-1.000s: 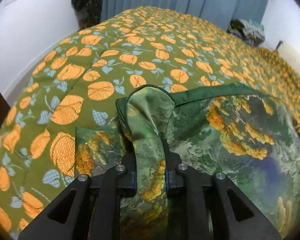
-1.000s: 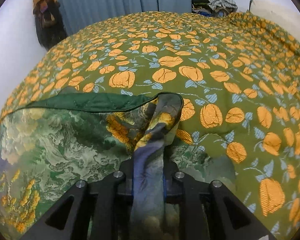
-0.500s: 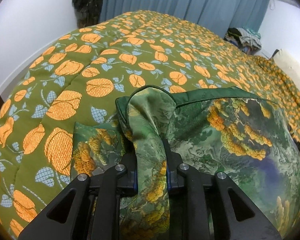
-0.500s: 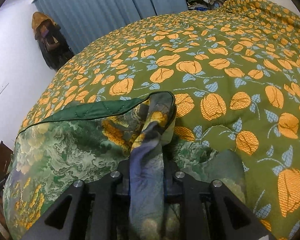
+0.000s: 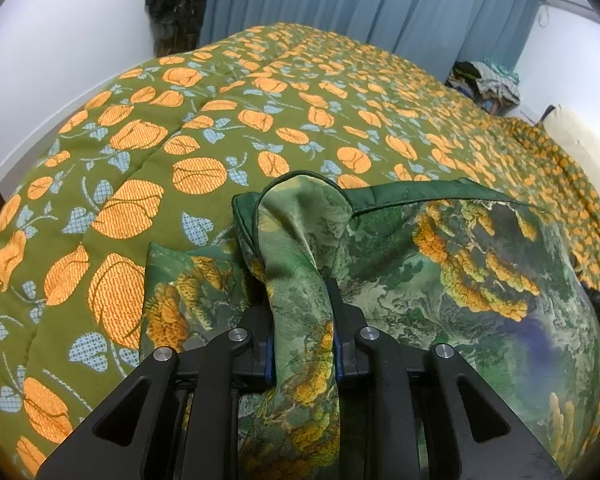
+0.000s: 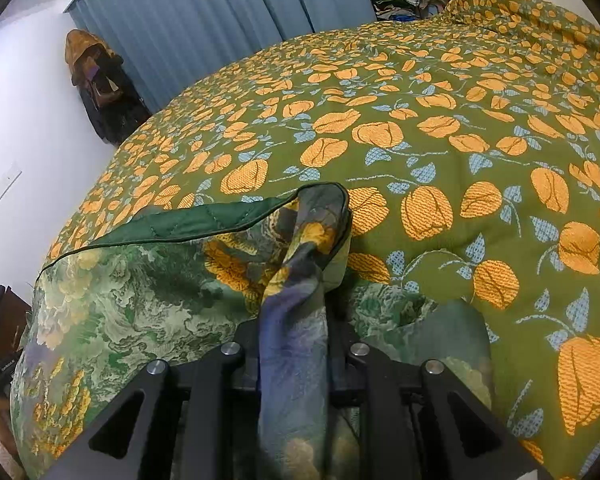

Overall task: Fold large clothes
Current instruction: 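Fold the hem over toward the collar with both tools, then open both tools and release the hem onto the folded jacket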

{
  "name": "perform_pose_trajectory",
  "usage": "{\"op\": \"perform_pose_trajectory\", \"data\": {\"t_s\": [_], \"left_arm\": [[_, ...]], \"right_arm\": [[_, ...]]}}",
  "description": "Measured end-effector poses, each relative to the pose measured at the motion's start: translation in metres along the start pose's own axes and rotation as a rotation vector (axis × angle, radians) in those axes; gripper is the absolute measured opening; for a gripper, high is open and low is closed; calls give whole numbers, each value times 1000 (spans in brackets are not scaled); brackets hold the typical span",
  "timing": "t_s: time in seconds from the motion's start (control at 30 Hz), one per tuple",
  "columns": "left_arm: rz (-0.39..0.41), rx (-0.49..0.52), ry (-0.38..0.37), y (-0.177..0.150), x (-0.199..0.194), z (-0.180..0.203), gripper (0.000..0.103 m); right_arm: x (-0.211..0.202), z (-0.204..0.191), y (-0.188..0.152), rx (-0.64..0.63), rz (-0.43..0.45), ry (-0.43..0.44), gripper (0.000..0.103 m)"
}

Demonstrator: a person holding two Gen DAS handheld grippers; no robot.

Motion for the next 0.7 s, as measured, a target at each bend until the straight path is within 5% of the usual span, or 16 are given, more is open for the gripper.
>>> {"op": "perform_pose_trajectory", "data": {"t_s": [0.17,0.27,0.33,0.43,0.7], "left_arm": [[6,-13,-1,-1,-9,-1,35],[-13,-51,-19,2,-22,-5,66],[-11,-80,-10,1,-37,-8,86],[-8,-110,4,-8,-56,-14,92],[-30,-220,-66,-53,-78,-28,93]], "right_arm": [[-5,1,0,6,11,12,20],[-14,2,1,22,15,19,23],[-25,5,1,46,22,26,36],[-58,13,0,101,78,40,73],[-121,43,-55,181,86,-36,78]]}}
Point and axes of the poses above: each gripper's, at about its wrist camera, not at the fingertips, and x roughly the way its jaws point, z to its right, y to its top, the point moved 2 cm from there along x, roughly the way its jaws point, and after that the axes turned 10 degrees about -z, right-handed, at the moved point
